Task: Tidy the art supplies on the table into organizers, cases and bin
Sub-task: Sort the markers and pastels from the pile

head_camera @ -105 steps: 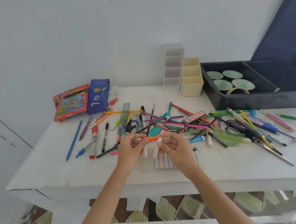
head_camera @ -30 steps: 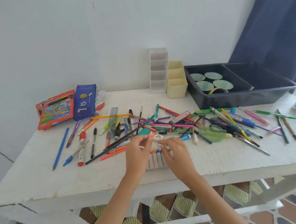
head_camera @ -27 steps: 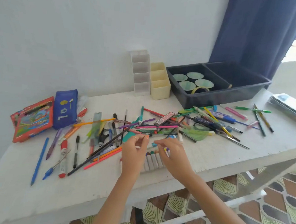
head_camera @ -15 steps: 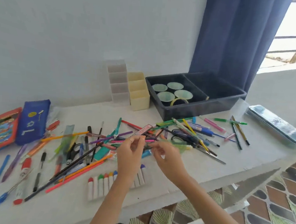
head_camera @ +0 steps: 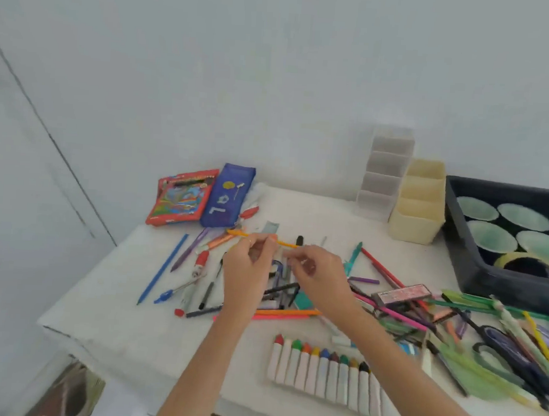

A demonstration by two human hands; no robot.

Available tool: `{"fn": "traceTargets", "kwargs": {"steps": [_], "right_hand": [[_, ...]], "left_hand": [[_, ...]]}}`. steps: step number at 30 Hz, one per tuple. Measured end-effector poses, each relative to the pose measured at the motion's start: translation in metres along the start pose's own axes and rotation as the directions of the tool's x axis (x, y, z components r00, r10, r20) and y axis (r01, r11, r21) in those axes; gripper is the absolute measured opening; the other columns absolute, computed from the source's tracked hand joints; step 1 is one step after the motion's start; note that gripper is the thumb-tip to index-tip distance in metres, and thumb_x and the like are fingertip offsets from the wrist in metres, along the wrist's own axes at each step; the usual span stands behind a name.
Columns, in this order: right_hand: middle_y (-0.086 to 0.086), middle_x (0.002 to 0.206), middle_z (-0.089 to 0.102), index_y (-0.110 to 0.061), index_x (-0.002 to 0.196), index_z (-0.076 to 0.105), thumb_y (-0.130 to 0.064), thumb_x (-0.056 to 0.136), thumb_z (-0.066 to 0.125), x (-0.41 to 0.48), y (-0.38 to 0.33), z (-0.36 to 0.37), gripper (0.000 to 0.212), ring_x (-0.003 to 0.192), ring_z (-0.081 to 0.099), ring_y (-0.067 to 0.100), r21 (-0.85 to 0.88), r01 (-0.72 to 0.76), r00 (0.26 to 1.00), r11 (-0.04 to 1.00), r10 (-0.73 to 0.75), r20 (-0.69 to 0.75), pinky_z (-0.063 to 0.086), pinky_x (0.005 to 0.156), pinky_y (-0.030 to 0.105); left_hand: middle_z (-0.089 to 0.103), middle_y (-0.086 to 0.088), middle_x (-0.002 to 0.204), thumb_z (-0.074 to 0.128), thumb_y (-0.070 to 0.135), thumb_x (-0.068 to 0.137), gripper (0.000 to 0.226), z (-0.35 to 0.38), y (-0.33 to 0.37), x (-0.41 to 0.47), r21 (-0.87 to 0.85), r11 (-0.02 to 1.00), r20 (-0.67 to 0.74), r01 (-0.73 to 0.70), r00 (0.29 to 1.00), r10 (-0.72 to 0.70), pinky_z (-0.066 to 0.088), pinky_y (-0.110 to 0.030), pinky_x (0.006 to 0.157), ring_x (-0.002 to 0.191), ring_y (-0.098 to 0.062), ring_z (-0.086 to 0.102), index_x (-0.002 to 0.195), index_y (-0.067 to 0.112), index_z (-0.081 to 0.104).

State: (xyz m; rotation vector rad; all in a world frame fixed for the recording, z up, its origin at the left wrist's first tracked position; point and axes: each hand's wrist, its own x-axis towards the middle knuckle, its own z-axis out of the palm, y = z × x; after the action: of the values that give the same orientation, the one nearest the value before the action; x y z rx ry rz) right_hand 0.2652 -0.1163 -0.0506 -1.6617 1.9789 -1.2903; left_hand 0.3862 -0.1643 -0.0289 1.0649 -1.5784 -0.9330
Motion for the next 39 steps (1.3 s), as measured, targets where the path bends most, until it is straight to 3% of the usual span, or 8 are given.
{"fn": "traceTargets", "kwargs": {"steps": [4,10,14,20,25,28,31,39], "right_hand": [[-0.007,0.084,0.065,-0.017,0.094,0.072,-0.005,0.088,0.057,0.041,-0.009,0.044,0.019,0.065,0.055,-0.002,0.019,0.009,0.999,1.0,-0.01,0.051,0.04,0.063,0.006],[-0.003,0.087,0.068,-0.013,0.09,0.072,-0.001,0.087,0.057,0.102,-0.033,0.107,0.019,0.069,0.056,-0.006,0.074,0.011,0.999,0.997,-0.013,0.032,0.039,0.066,0.003],[0.004,0.087,0.067,-0.009,0.089,0.071,0.004,0.083,0.057,0.146,-0.045,0.149,0.02,0.077,0.059,0.015,0.093,0.027,0.999,0.995,-0.029,0.015,0.046,0.071,0.018],[0.003,0.092,0.063,-0.013,0.094,0.07,-0.005,0.085,0.057,0.2,-0.051,0.203,0.018,0.093,0.051,0.022,-0.146,0.105,0.993,0.984,-0.097,0.06,0.042,0.082,0.037],[0.004,0.106,0.062,-0.011,0.105,0.068,-0.013,0.087,0.055,0.229,-0.055,0.235,0.022,0.105,0.053,0.024,-0.348,0.197,0.977,0.917,-0.153,0.15,0.037,0.086,0.036],[0.006,0.12,0.06,-0.01,0.112,0.064,-0.025,0.09,0.052,0.237,-0.057,0.248,0.029,0.115,0.05,0.025,-0.457,0.233,0.964,0.858,-0.143,0.224,0.033,0.098,0.037],[0.009,0.112,0.064,-0.012,0.103,0.067,-0.038,0.084,0.05,0.238,-0.054,0.256,0.036,0.107,0.058,0.028,-0.545,0.239,0.964,0.803,-0.128,0.235,0.042,0.095,0.041],[0.007,0.109,0.066,-0.015,0.1,0.067,-0.044,0.083,0.046,0.233,-0.047,0.245,0.04,0.102,0.061,0.026,-0.645,0.193,0.975,0.739,-0.073,0.209,0.047,0.091,0.042]], "left_hand": [[0.069,0.003,0.078,0.06,0.019,0.09,0.01,-0.031,-0.023,0.042,0.008,0.998,-0.044,0.067,0.997,-0.066,0.047,-0.013,0.068,0.07,0.001,0.06,0.089,0.014,0.069],[0.067,0.003,0.078,0.059,0.017,0.09,0.011,-0.079,-0.058,0.111,0.02,0.996,-0.091,0.092,0.992,-0.09,0.042,-0.009,0.062,0.069,0.002,0.058,0.086,0.011,0.067],[0.065,0.004,0.077,0.061,0.016,0.089,0.007,-0.11,-0.089,0.161,0.065,0.993,-0.122,0.102,0.988,-0.094,0.041,-0.006,0.062,0.066,0.004,0.057,0.086,0.011,0.065],[0.065,0.001,0.102,0.058,0.024,0.09,0.017,-0.144,-0.153,0.229,0.118,0.963,-0.207,0.243,0.955,-0.215,0.049,-0.029,0.083,0.096,-0.011,0.059,0.102,0.013,0.064],[0.06,-0.003,0.114,0.054,0.03,0.093,0.034,-0.145,-0.193,0.267,0.178,0.862,-0.137,0.475,0.879,-0.456,0.05,-0.037,0.089,0.103,-0.02,0.059,0.118,0.007,0.056],[0.069,-0.013,0.1,0.05,0.032,0.095,0.033,-0.14,-0.205,0.282,0.163,0.805,-0.042,0.57,0.819,-0.572,0.054,-0.04,0.083,0.09,-0.029,0.066,0.096,0.003,0.066],[0.07,-0.018,0.086,0.052,0.032,0.095,0.036,-0.137,-0.208,0.288,0.037,0.794,0.024,0.606,0.794,-0.607,0.056,-0.045,0.079,0.083,-0.035,0.068,0.071,0.008,0.066],[0.067,-0.006,0.077,0.052,0.024,0.096,0.027,-0.141,-0.208,0.286,-0.203,0.786,-0.034,0.583,0.798,-0.601,0.05,-0.027,0.063,0.066,-0.017,0.062,0.075,0.013,0.063]]}}
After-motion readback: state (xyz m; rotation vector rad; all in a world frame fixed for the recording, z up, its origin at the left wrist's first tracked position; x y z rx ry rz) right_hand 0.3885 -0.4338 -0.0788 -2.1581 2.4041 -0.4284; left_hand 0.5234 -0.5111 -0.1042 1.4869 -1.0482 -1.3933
